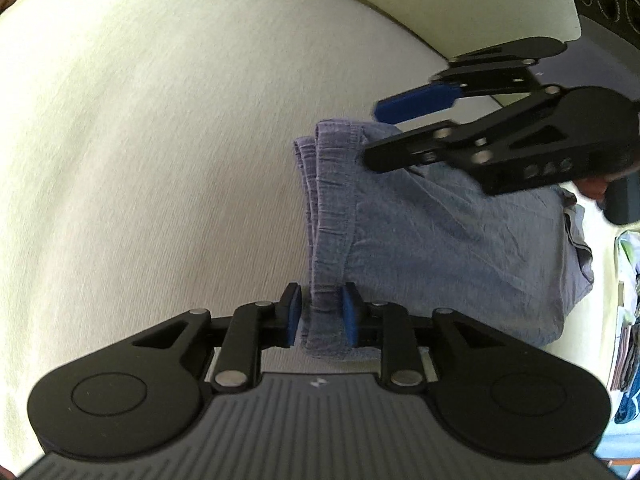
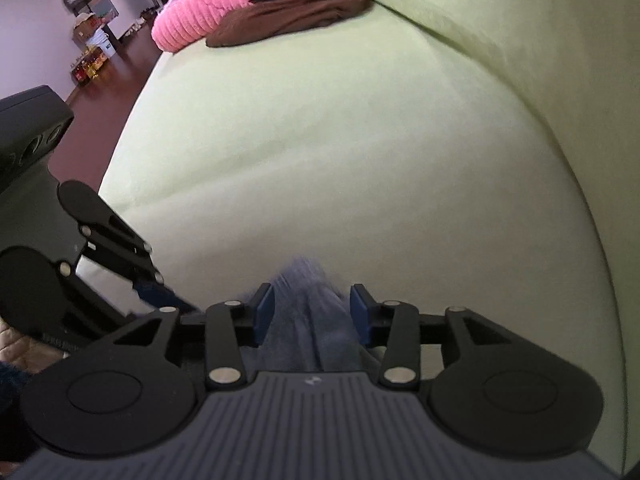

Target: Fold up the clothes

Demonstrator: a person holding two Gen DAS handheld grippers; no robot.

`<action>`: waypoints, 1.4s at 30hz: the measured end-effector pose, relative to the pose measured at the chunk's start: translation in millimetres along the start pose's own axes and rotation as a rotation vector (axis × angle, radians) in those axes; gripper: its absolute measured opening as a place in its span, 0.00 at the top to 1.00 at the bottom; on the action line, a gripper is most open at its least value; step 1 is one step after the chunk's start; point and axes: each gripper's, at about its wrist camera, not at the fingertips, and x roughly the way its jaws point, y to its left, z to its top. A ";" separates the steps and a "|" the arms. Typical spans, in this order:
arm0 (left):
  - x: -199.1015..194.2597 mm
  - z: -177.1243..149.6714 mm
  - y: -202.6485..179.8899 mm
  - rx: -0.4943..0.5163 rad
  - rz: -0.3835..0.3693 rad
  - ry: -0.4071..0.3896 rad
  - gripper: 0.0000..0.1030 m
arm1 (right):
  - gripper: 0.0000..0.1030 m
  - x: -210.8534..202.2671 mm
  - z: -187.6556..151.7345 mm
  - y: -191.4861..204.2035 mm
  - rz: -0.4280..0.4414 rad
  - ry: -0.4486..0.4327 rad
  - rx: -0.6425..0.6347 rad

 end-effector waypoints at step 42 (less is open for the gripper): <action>68.1 35.2 -71.0 0.140 0.091 -0.059 0.71 | 0.88 2.5 -50.1 0.8 -0.424 0.062 0.025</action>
